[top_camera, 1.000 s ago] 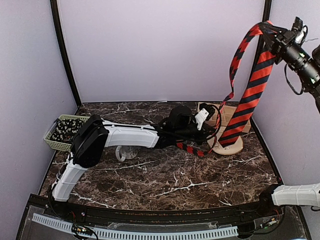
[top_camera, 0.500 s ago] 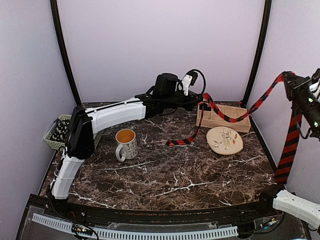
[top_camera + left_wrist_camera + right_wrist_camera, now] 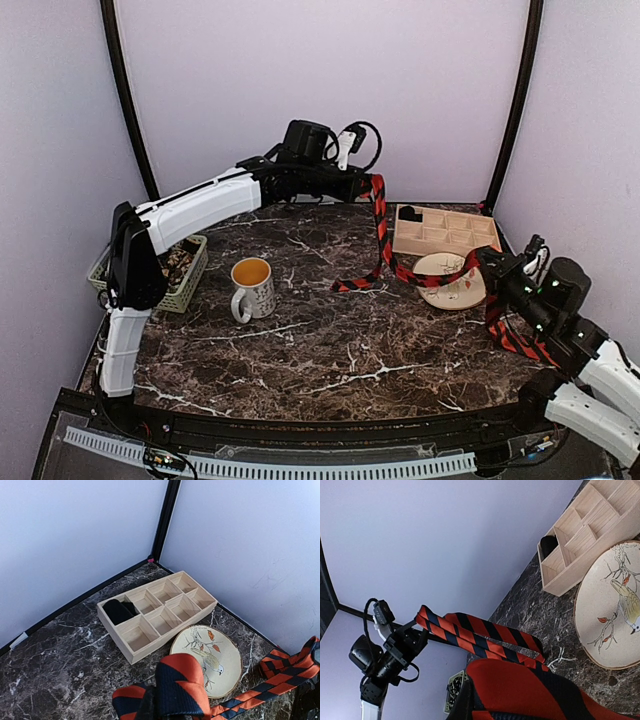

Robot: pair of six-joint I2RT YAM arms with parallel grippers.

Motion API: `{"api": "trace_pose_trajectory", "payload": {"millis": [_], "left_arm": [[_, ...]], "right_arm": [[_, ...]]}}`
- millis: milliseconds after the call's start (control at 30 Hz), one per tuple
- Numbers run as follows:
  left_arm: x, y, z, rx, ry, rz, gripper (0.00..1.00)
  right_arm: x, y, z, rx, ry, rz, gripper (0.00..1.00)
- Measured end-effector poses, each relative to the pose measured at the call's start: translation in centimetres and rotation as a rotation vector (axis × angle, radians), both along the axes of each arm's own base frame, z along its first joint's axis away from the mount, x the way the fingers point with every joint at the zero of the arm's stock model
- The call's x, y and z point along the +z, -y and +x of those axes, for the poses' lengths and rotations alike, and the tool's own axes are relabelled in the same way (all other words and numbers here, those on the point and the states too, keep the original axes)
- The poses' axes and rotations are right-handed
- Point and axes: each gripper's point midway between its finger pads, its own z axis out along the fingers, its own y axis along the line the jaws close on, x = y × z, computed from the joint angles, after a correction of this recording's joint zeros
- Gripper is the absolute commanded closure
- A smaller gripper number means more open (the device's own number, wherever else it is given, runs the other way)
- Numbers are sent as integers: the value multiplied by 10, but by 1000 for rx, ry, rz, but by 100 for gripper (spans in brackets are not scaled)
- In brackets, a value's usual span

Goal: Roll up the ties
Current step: Put down the tie at the center of the board.

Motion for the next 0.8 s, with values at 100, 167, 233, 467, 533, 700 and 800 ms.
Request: {"api": "trace_pose_trajectory", "payload": {"millis": [100, 167, 233, 467, 533, 700, 800], "left_arm": [[14, -18, 5, 37, 8, 0, 100], [23, -28, 8, 57, 17, -4, 100], [36, -40, 11, 82, 30, -12, 100], [69, -75, 22, 153, 66, -33, 100], [73, -84, 25, 171, 73, -32, 100], [79, -102, 30, 208, 78, -10, 100], [81, -109, 30, 217, 82, 0, 100]], "right_arm": [[-20, -16, 2, 57, -28, 22, 95], [-37, -26, 2, 91, -64, 21, 94], [-55, -38, 1, 132, -100, 18, 93], [-88, -80, -2, 263, -163, 2, 91], [-97, -95, -4, 309, -182, -11, 91], [-108, -160, -4, 488, -223, -74, 71], [-98, -197, 5, 576, -194, -84, 57]]}}
